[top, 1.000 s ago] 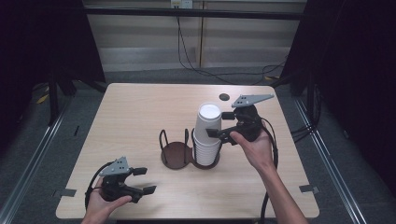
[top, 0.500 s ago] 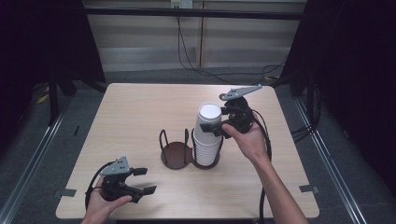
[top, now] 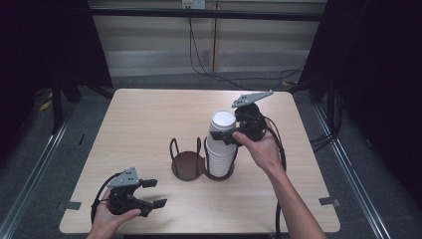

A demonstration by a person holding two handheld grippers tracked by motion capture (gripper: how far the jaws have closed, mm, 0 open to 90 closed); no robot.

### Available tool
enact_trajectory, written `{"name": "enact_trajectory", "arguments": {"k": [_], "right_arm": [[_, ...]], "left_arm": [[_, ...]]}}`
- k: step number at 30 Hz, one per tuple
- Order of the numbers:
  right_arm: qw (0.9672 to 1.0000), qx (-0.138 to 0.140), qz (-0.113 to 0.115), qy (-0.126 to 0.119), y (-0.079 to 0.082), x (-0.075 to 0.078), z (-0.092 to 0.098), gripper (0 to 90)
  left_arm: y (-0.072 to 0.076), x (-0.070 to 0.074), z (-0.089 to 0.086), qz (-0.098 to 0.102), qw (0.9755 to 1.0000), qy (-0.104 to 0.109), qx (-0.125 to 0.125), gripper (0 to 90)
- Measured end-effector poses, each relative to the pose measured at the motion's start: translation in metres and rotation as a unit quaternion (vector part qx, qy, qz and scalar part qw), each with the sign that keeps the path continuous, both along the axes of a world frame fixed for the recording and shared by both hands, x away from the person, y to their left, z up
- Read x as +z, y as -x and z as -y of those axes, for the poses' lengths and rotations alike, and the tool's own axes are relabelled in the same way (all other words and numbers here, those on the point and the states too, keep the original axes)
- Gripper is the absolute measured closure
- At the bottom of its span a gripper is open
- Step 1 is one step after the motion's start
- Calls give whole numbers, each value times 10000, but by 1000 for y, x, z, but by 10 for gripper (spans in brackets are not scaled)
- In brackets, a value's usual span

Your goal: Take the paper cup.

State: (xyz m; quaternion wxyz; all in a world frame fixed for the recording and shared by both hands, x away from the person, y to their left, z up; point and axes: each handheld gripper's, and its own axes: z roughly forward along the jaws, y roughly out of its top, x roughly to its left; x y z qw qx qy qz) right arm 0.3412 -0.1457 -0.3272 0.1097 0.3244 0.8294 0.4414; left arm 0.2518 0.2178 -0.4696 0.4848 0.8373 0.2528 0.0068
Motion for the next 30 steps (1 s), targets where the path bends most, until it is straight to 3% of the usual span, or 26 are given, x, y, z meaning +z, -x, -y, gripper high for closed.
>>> {"name": "enact_trajectory", "arguments": {"k": [7, 16, 30], "right_arm": [[9999, 12, 132, 37, 2, 6, -1, 200], [9991, -27, 339, -238, 8, 19, 6, 206], [9970, -145, 412, -635, 10, 25, 15, 210]], "left_arm": [[0, 0, 0, -3, 10000, 1, 2, 210], [0, 0, 0, -2, 10000, -18, -27, 210], [0, 0, 0, 1, 10000, 0, -15, 210]]}}
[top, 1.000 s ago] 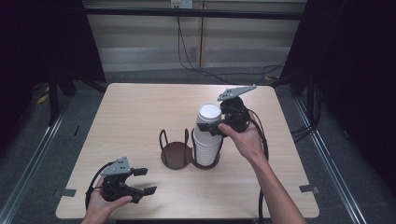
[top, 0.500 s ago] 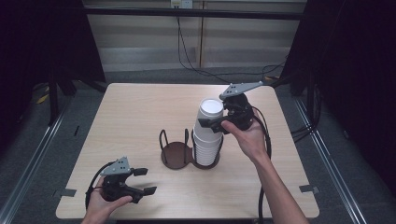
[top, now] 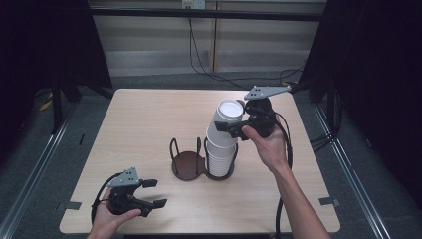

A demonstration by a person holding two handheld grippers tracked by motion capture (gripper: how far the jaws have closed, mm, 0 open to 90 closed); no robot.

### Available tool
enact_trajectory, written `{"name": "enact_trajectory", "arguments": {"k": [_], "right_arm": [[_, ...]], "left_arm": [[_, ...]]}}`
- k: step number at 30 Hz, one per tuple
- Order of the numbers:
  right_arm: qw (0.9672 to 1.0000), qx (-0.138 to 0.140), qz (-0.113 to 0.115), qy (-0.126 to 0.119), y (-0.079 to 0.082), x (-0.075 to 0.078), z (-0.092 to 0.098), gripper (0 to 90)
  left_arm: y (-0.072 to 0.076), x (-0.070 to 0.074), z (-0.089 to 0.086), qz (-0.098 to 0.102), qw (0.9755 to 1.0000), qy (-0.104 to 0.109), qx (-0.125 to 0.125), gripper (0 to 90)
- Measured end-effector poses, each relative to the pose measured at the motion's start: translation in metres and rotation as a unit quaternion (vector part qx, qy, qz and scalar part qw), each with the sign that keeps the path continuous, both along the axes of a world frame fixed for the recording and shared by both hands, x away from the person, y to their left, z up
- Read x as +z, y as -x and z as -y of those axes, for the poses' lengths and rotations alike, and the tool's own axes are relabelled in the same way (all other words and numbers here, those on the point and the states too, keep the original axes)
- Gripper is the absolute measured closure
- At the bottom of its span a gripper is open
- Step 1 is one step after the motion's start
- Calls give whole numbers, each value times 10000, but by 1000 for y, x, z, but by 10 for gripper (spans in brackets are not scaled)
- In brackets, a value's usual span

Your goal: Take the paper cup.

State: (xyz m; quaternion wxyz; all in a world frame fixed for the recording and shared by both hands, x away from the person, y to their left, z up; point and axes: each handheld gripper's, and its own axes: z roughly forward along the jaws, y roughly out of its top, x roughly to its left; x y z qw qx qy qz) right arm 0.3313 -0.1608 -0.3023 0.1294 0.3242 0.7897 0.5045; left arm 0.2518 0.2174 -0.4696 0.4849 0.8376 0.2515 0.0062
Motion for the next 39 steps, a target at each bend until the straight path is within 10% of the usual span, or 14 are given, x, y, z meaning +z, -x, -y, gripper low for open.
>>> {"name": "enact_trajectory", "arguments": {"k": [39], "right_arm": [[9915, -284, 411, -1200, 17, 25, 36, 220]], "left_arm": [[0, 0, 1, -97, 9999, 20, 24, 173]]}}
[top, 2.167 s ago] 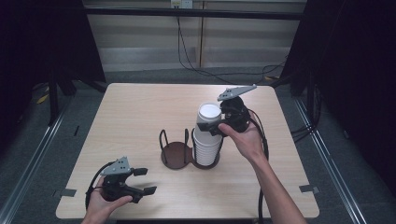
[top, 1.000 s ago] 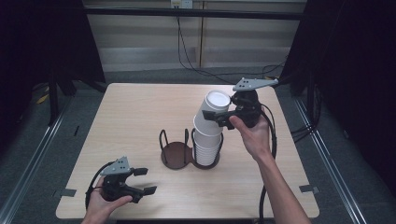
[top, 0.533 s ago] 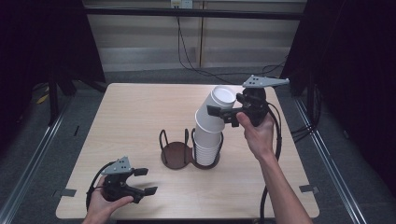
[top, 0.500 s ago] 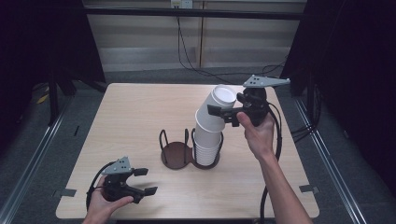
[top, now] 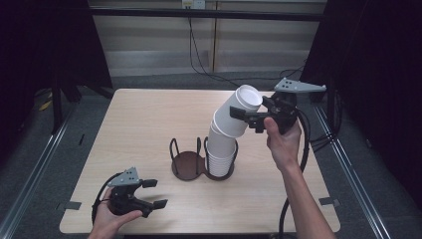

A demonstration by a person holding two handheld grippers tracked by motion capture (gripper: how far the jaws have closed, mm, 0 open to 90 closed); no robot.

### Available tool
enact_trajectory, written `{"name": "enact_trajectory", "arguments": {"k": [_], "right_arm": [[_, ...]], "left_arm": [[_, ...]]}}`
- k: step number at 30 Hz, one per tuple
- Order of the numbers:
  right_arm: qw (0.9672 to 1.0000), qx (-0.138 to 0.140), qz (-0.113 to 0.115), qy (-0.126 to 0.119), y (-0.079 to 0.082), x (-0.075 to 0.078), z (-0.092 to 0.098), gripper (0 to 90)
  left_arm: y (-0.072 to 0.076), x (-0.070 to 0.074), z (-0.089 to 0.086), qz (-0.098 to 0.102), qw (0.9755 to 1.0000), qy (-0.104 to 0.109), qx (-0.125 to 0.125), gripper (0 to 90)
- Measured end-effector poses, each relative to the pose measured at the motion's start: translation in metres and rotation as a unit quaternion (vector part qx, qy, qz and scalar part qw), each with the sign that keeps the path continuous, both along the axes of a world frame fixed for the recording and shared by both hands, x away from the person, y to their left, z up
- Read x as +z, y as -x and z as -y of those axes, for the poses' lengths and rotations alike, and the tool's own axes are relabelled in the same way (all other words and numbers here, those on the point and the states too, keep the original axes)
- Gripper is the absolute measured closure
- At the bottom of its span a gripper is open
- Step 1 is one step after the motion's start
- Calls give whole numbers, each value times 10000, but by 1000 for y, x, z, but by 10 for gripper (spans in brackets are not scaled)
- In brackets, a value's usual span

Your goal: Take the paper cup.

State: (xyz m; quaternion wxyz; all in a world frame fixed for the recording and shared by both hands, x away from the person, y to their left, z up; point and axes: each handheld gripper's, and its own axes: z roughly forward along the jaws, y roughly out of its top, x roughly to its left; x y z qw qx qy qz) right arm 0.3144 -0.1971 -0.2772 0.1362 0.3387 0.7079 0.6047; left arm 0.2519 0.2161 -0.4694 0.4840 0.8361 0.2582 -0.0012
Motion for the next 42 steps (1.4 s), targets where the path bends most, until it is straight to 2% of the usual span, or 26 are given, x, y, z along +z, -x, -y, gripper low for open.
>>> {"name": "enact_trajectory", "arguments": {"k": [2, 11, 14, 15, 17, 20, 23, 26, 30, 33, 38, 39, 42], "right_arm": [[10000, -18, 45, -86, 2, 2, 4, 220], [9999, -98, 64, -74, 12, 9, 19, 220], [9999, -131, 72, 55, 21, 11, 23, 220], [9999, -129, 67, -1, 25, 13, 28, 220], [9999, -128, 68, 16, 27, 13, 29, 220], [9997, -170, 19, 174, 32, 12, 32, 220], [9996, -176, 2, 222, 38, 7, 36, 220], [9995, -176, -33, 249, 41, 4, 38, 220], [9993, -186, -105, 320, 47, -5, 41, 220], [9992, -149, -162, 331, 51, -14, 42, 220], [9991, -98, -197, 373, 56, -25, 40, 220], [9991, -83, -210, 367, 56, -27, 40, 220], [9989, -68, -232, 401, 58, -31, 38, 221]], "left_arm": [[0, 0, 1, -22, 10000, 9, 9, 173], [2, 2, 1, 36, 10000, 32, -20, 173], [3, 4, 1, 117, 9998, 122, 44, 173], [3, 5, 1, 155, 9998, 123, 18, 173], [3, 4, 1, 153, 9998, 126, 41, 173], [3, 4, 3, 151, 9998, 116, -19, 173], [4, 5, 5, 105, 9998, 186, -22, 162], [3, 5, 6, 123, 9998, 147, -68, 160], [4, 6, 11, 47, 9997, 182, -157, 160], [4, 10, 15, 139, 9995, 214, -182, 164], [0, 16, 22, 119, 9992, 346, -186, 165], [-1, 17, 24, 184, 9992, 302, -206, 165], [-2, 19, 28, 199, 9990, 303, -258, 164]]}}
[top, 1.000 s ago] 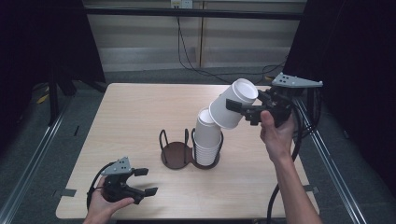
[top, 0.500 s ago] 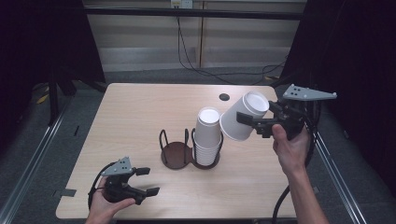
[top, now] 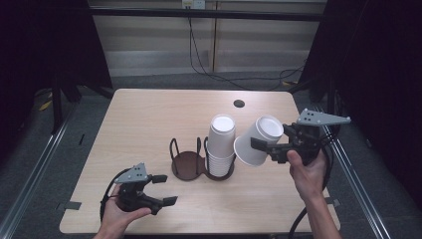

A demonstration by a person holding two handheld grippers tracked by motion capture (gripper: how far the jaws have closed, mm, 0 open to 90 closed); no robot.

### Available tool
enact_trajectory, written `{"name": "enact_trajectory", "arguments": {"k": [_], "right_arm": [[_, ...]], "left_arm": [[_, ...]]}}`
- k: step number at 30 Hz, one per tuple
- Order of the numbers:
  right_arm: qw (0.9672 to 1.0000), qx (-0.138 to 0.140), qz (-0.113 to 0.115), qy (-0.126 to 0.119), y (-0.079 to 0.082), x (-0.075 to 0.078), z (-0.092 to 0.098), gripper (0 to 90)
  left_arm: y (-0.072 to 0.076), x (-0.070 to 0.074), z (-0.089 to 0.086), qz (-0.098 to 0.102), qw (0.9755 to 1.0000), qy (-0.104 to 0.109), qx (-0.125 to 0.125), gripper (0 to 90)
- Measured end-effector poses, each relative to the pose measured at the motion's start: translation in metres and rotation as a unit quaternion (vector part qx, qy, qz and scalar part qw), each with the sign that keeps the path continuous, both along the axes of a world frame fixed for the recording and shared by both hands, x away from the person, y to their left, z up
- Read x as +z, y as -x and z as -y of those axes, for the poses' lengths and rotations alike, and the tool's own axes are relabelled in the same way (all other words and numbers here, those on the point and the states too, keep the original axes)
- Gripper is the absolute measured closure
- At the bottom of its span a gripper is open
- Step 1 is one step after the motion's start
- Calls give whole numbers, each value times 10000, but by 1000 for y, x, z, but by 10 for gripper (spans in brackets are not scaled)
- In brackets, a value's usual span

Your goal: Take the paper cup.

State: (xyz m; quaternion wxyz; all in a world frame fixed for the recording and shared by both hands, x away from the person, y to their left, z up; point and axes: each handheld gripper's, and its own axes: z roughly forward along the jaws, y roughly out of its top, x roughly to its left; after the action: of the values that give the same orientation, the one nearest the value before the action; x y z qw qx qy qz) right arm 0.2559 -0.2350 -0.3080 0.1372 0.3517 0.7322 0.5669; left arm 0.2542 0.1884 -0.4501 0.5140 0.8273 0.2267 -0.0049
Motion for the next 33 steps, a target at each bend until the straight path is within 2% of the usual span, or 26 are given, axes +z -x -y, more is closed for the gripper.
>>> {"name": "enact_trajectory", "arguments": {"k": [4, 7, 11, 17, 19, 20, 22, 24, 28, 30, 33], "right_arm": [[9999, 84, -80, 53, 4, -10, -5, 221], [9999, 106, -121, 45, 5, -14, -7, 221], [9995, 215, -180, 107, 8, -24, -16, 222], [9987, 423, -221, 199, 12, -32, -31, 223], [9982, 491, -244, 237, 12, -36, -37, 223], [9979, 543, -219, 267, 14, -38, -41, 223], [9977, 568, -220, 314, 15, -39, -44, 223], [9970, 658, -272, 315, 16, -41, -47, 223], [9957, 775, -344, 364, 13, -47, -57, 223], [9949, 860, -390, 344, 10, -51, -64, 224], [9942, 919, -452, 339, 7, -55, -70, 224]], "left_arm": [[-2, 2, 6, 39, 10000, 15, -76, 163], [-4, 4, 9, 28, 9998, 155, -100, 161], [-5, 8, 15, 113, 9998, 105, -133, 161], [-9, 12, 26, 195, 9994, 190, -211, 163], [-12, 14, 31, 134, 9994, 203, -260, 163], [-13, 15, 35, 156, 9992, 159, -342, 163], [-13, 15, 36, 208, 9991, 134, -356, 163], [-14, 16, 39, 249, 9987, 227, -392, 163], [-15, 18, 46, 271, 9981, 363, -423, 163], [-16, 22, 50, 282, 9980, 314, -475, 161], [-15, 27, 56, 359, 9970, 359, -580, 161]]}}
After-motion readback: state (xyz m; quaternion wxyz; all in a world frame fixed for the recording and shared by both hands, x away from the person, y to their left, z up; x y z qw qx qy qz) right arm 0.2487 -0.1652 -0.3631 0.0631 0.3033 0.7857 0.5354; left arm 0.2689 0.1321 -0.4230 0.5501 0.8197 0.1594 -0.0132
